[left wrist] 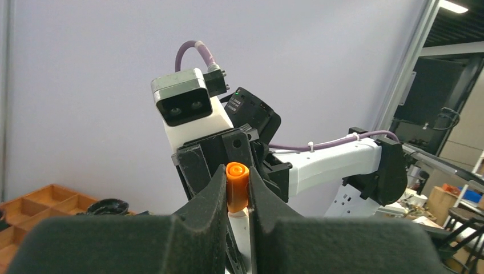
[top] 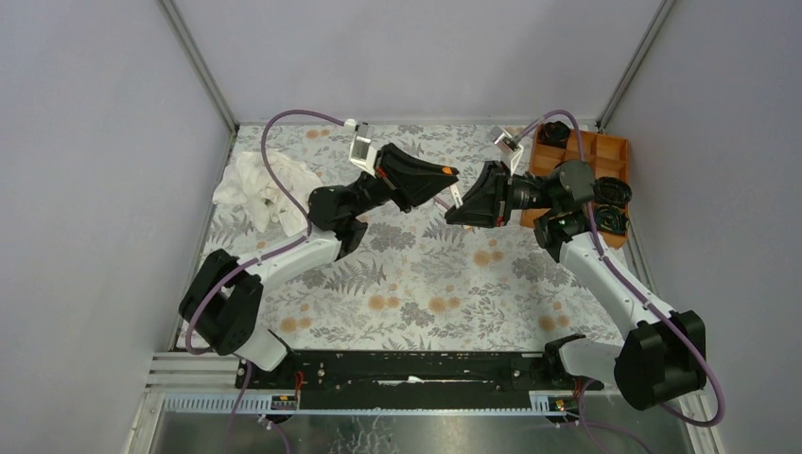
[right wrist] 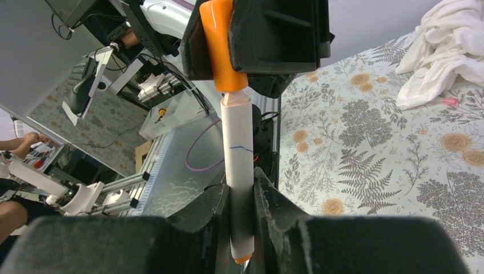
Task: Insert the pens into the pen caps
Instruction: Press the pen cap onto the pen.
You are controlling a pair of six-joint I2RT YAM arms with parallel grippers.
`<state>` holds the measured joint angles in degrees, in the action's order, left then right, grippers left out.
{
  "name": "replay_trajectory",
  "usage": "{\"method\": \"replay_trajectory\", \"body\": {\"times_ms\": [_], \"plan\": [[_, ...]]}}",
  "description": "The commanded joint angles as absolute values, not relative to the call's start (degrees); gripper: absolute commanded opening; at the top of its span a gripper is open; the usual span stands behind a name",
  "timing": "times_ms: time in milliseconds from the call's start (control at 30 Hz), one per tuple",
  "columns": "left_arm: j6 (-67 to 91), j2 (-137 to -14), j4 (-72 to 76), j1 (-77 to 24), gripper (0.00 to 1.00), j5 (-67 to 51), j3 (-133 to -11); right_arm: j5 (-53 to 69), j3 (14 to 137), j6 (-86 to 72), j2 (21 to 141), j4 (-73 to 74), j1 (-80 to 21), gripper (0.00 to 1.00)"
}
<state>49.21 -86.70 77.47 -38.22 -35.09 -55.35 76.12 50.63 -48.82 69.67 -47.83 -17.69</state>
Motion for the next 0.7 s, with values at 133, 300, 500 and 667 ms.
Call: {"method": "replay_trajectory", "body": {"times_ms": [133, 300, 500, 667], "plan": [[59.0, -92.1, 88.7, -40.7, 0.14, -48.1, -57.0, 69.8, 54.5, -50.8, 68.7, -48.9, -18.1, 0.00], [61.6, -92.2, 87.5, -40.3, 0.29, -48.4, -58.0, 70.6, 55.3, -46.9, 68.0, -44.8, -17.6, 0.00], [61.2, -89.7, 83.6, -38.3, 0.41, -44.8, -56.6, 71.7, 55.6, -40.5, 67.0, -38.5, -17.4, 0.00], [58.3, -86.1, 79.1, -38.1, 0.54, -43.0, -55.2, 71.8, 56.1, -38.4, 67.0, -36.8, -17.2, 0.00]]}}
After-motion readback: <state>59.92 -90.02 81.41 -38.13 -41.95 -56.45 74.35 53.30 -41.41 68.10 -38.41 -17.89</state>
